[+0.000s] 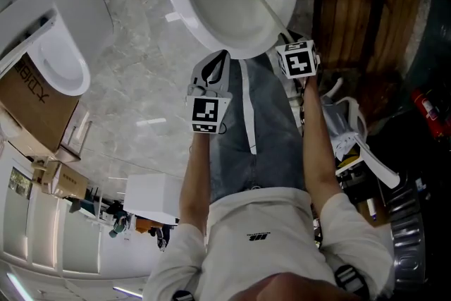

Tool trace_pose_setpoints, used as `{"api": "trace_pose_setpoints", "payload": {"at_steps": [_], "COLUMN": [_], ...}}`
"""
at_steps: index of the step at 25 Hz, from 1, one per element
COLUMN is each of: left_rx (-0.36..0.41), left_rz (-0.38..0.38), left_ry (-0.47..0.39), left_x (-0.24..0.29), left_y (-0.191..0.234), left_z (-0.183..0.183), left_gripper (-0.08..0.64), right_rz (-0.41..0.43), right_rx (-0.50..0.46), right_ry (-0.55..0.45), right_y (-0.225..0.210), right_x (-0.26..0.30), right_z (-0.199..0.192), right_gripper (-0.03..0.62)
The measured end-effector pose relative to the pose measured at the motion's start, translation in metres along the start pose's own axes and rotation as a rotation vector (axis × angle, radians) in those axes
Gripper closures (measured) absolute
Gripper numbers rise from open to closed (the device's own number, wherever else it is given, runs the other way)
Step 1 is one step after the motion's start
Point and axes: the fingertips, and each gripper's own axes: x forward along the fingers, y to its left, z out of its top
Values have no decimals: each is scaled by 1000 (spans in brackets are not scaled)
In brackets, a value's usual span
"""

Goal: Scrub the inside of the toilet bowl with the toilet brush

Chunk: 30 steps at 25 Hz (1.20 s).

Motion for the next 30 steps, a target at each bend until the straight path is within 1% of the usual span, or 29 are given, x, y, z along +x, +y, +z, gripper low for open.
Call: {"api": "trace_pose_setpoints", "payload": {"at_steps": [16, 24, 30], "left_rx": [-40, -61, -71], "left_rz": [29, 40, 52], "left_ry": [-12, -16, -21], "left_x": [5, 5, 5], "left_y": [5, 8, 13], "left_z": [5, 4, 6], "left_gripper": [551, 551, 551], "right_rz": [-36, -30, -13], "right_rx": [-30, -60, -113], "right_ry": [-79, -94, -112], "right_y": [-21, -14, 0], "right_x": [3, 9, 13], "right_z": [65, 86, 102], "right_gripper": [517, 517, 517]}}
